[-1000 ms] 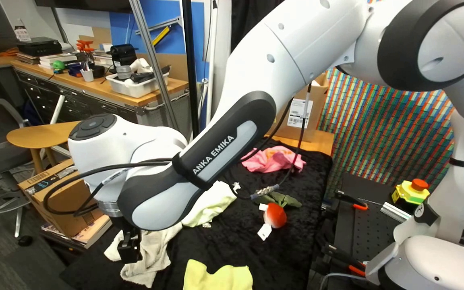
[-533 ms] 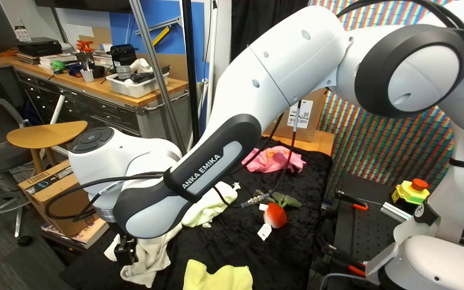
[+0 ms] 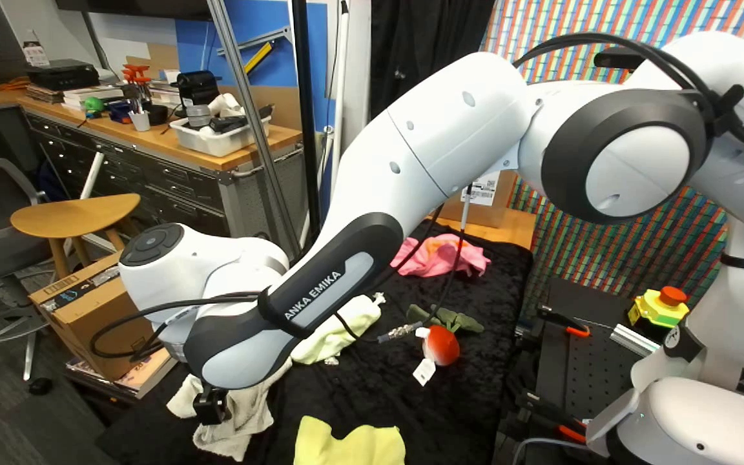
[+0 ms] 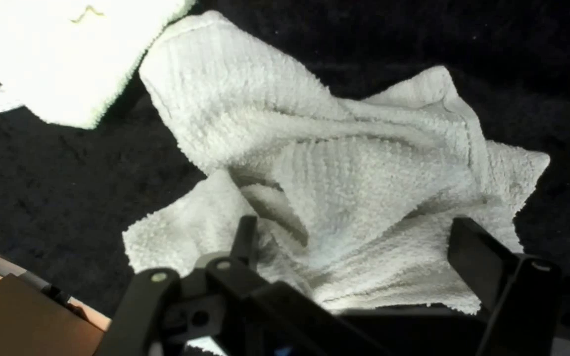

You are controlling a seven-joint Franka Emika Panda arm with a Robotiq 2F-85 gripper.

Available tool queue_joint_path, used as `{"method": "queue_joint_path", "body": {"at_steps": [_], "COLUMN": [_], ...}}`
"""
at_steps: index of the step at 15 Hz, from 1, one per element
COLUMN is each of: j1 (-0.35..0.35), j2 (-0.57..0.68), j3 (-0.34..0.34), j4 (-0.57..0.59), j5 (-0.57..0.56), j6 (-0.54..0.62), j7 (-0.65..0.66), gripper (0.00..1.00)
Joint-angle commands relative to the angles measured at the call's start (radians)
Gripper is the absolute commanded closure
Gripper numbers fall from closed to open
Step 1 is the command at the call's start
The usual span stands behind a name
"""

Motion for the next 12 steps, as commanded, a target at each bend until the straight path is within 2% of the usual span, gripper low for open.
{"method": "queue_joint_path", "body": {"at_steps": [1, 5, 9, 12], "j1": [0.013, 0.012, 0.013, 0.015], "j2": [0.040, 0.043, 0.050, 0.055], "j3": [-0.015, -0.017, -0.016, -0.017], "j4": [0.098, 0.125, 0.141, 0.149], "j5": [0.022, 0.019, 0.019, 0.016], "j6": [-0.067, -0.108, -0.140, -0.161], "j7": [-0.032, -0.044, -0.055, -0.063], "gripper": [0.29, 0.63, 0.92, 0.98]}}
